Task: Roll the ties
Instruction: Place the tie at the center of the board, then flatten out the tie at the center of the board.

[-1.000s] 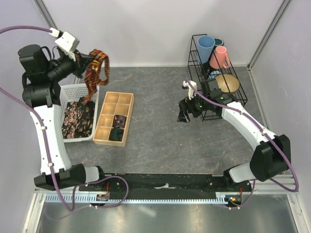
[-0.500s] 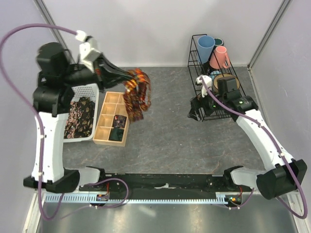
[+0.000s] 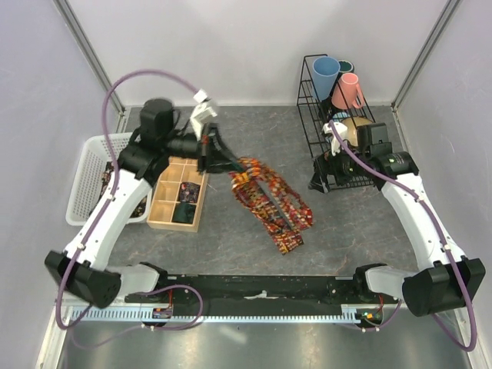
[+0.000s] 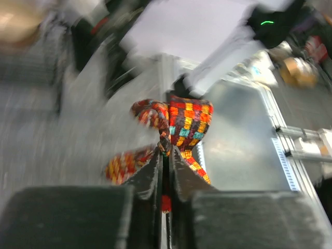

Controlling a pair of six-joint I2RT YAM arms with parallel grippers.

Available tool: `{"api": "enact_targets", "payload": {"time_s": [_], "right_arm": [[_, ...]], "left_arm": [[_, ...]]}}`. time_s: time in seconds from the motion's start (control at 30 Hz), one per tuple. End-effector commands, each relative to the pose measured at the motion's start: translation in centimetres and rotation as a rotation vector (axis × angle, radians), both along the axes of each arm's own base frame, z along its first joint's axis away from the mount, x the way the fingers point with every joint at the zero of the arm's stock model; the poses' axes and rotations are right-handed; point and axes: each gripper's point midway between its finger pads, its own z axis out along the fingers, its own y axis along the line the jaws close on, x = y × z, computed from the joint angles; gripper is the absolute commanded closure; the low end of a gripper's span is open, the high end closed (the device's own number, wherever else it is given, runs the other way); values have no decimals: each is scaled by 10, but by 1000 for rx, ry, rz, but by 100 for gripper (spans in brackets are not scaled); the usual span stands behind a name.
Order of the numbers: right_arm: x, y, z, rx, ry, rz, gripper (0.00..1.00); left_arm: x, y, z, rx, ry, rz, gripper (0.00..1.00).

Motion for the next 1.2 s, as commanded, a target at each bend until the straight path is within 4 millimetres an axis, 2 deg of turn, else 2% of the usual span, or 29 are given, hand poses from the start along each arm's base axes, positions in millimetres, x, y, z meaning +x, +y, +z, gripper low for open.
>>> {"api": "enact_targets", "payload": {"time_s": [0.0,0.03,0.07,0.1,0.13,0.2,0.23,0.3,0.4,0.43,0.47,0.5,0.53,0.57,0.6,0.63,0.7,0.73,0.8,0.83,0.93,0.97,1.0,1.03,1.07,1.17], "right_arm": [[-10,-3,-12,-47,39,77,2],[-15,-2,-18,-47,63,104,2],[-21,-3,-25,-61,89,130,2],[-23,-3,-34,-68,120,142,2],[-31,-2,-46,-78,155,161,2],[-41,2,-61,-91,206,210,2],[-49,6,-68,-86,239,233,2],[-53,12,-76,-60,288,244,2],[-54,14,-83,-37,349,230,2],[-55,15,-82,-30,361,224,2],[-54,15,-80,-19,363,217,2],[-53,13,-79,-3,377,188,2],[-53,12,-78,8,382,178,2],[-50,8,-74,8,368,160,2],[-44,1,-68,25,358,113,2],[-42,-4,-65,33,355,91,2],[-39,-20,-55,33,331,50,2],[-39,-24,-50,29,311,44,2],[-40,-36,-46,3,287,34,2],[-39,-46,-43,-10,265,13,2],[-45,-61,-44,-73,240,21,2],[-47,-62,-45,-86,240,26,2],[-50,-64,-45,-100,239,33,2],[-51,-66,-44,-116,221,44,2],[-53,-67,-44,-123,214,52,2],[-61,-64,-41,-130,183,119,2]], "left_arm": [[25,72,-70,14,62,218,70],[46,99,-94,90,-88,336,57],[38,112,-112,153,-58,388,54],[40,125,-132,201,-56,436,49],[51,147,-143,251,-95,522,40],[45,157,-149,268,-109,541,10],[43,157,-149,275,-213,501,1],[34,150,-149,263,-277,454,0],[24,110,-169,388,-340,304,0],[17,89,-185,465,-361,226,1],[15,78,-195,491,-361,198,4],[21,64,-194,480,-367,209,8],[24,49,-208,513,-352,197,18],[28,40,-214,511,-344,203,23],[38,28,-212,482,-338,235,26],[38,13,-230,500,-299,201,26],[40,-16,-236,501,-262,188,25],[47,-32,-245,517,-225,166,25],[48,-54,-258,550,-169,156,25],[57,-67,-271,573,-133,147,25],[64,-89,-286,606,-91,141,28],[65,-94,-305,644,-64,130,28],[63,-99,-314,672,-63,129,30],[63,-103,-314,679,-53,120,31],[61,-104,-328,707,-26,109,32],[58,-101,-344,762,7,109,40]]}}
